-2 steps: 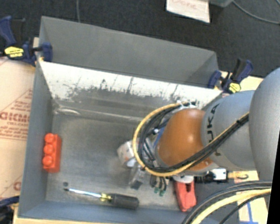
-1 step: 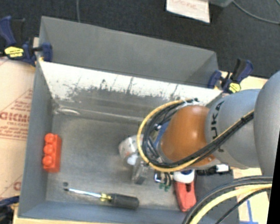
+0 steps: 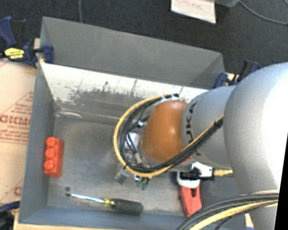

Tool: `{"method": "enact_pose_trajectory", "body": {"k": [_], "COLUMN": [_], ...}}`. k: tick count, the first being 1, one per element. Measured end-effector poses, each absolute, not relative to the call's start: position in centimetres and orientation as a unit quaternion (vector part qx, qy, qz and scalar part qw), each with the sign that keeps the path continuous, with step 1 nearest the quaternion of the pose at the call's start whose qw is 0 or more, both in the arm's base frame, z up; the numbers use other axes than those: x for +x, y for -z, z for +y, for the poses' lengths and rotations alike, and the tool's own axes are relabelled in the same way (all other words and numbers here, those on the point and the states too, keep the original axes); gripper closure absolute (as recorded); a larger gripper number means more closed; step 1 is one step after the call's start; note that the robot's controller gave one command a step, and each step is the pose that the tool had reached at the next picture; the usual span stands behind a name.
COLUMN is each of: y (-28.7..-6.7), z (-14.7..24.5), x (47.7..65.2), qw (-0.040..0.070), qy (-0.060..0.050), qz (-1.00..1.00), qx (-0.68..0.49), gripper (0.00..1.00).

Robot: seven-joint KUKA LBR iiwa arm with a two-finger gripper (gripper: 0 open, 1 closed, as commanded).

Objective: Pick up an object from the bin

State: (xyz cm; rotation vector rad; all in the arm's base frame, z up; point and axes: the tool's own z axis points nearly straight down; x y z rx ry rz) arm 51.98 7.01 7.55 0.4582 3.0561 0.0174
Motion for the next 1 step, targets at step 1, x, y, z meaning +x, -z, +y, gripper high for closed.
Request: {"method": "enact_pose_trajectory", "body": {"k": [1], "y": [-7.05], "z": [5.48], "x": [54.12], "qw": [0.032], "qy": [0.000], "qz": [0.998], "qx": [0.050], "gripper": [1.00]}}
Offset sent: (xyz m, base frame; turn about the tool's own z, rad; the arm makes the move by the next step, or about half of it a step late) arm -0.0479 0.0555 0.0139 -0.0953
